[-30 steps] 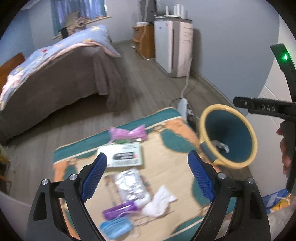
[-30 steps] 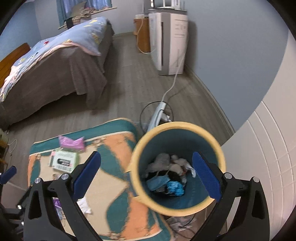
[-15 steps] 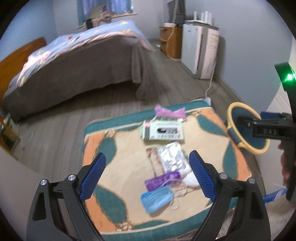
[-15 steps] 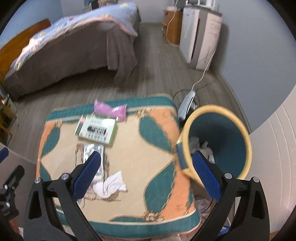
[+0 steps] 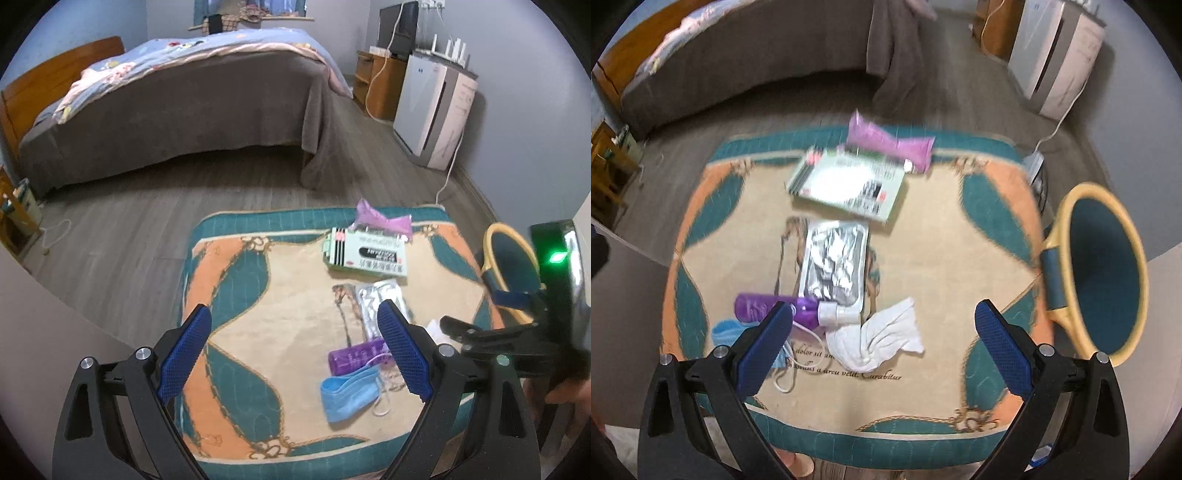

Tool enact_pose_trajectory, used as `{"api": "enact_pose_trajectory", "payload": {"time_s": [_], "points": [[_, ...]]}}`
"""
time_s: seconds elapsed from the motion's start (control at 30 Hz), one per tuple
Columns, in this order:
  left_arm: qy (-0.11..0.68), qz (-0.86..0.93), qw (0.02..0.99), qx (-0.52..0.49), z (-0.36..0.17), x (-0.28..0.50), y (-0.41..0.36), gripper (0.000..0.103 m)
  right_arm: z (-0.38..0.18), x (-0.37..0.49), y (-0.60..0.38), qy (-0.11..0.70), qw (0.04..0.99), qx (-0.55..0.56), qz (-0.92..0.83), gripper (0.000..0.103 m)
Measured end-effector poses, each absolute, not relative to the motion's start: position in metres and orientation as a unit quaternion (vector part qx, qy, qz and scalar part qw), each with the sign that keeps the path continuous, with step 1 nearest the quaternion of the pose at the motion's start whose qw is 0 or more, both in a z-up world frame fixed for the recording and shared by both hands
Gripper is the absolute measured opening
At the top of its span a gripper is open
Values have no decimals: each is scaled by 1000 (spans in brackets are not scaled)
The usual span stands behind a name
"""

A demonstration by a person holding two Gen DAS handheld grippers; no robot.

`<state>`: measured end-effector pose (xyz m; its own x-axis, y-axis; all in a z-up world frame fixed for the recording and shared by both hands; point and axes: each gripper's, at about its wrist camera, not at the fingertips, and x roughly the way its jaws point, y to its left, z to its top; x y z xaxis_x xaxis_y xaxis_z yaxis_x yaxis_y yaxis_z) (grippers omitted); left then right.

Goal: Collect trash
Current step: 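Move both tools back over the cushion toward the remaining trash, then grasp the blue mask with the left tool while the right grasps a white tissue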

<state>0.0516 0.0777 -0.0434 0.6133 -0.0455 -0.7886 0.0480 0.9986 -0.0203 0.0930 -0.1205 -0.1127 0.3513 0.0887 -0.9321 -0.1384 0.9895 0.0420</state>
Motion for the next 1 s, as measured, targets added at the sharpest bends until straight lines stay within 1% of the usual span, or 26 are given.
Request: {"api": "enact_pose_trajectory", "payload": {"time_s": [0.13, 0.23, 0.3, 0.43, 0.5, 0.53, 0.57, 0.6, 0.63, 0.67, 0.7, 0.73, 0.77, 0.8, 0.83, 0.9, 0.97, 1.0], "points": [[473, -31, 880, 4, -69, 55, 78, 91, -138, 102, -124, 592, 803, -29, 59, 97], [497, -32, 867, -10, -90, 55, 75, 91, -153, 107, -134, 609, 792, -20, 42, 94], [509, -29, 860, -9, -106, 55, 68, 91, -162, 109, -141, 623, 782, -2, 30, 87], [521, -23, 853, 19, -133, 52, 49, 91, -172, 111, -152, 638, 769, 37, 24, 77], [529, -34, 848, 11, -143, 52, 44, 90, -175, 111, -153, 640, 767, 34, 26, 69], [538, -42, 842, 2, -148, 52, 42, 88, -178, 111, -153, 642, 765, 28, 27, 67], [548, -47, 835, -2, -154, 53, 41, 86, -182, 111, -153, 647, 762, 21, 30, 64], [556, -52, 830, -2, -158, 53, 40, 79, -185, 111, -154, 651, 758, 17, 31, 59], [569, -59, 820, 1, -165, 53, 37, 70, -189, 111, -155, 656, 754, 15, 34, 56], [575, -62, 815, 4, -170, 54, 36, 66, -192, 111, -154, 660, 750, 14, 35, 50], [581, -65, 811, 8, -174, 54, 34, 61, -195, 111, -156, 664, 747, 15, 35, 46], [586, -67, 808, 13, -177, 53, 33, 52, -197, 112, -156, 667, 744, 18, 36, 42], [588, -71, 806, 15, -179, 53, 32, 47, -199, 112, -155, 670, 741, 22, 40, 34], [589, -73, 804, 16, -181, 53, 32, 39, -201, 112, -154, 673, 738, 26, 45, 23], [588, -74, 805, 18, -180, 52, 31, 36, -202, 112, -153, 676, 734, 26, 51, 18], [586, -77, 807, 18, -178, 52, 32, 32, -202, 110, -148, 678, 732, 16, 63, 4], [576, -75, 813, 21, -170, 52, 30, 29, -195, 107, -145, 671, 738, 19, 71, 2], [569, -76, 818, 24, -167, 52, 30, 28, -190, 106, -146, 666, 742, 26, 75, 0]]}}
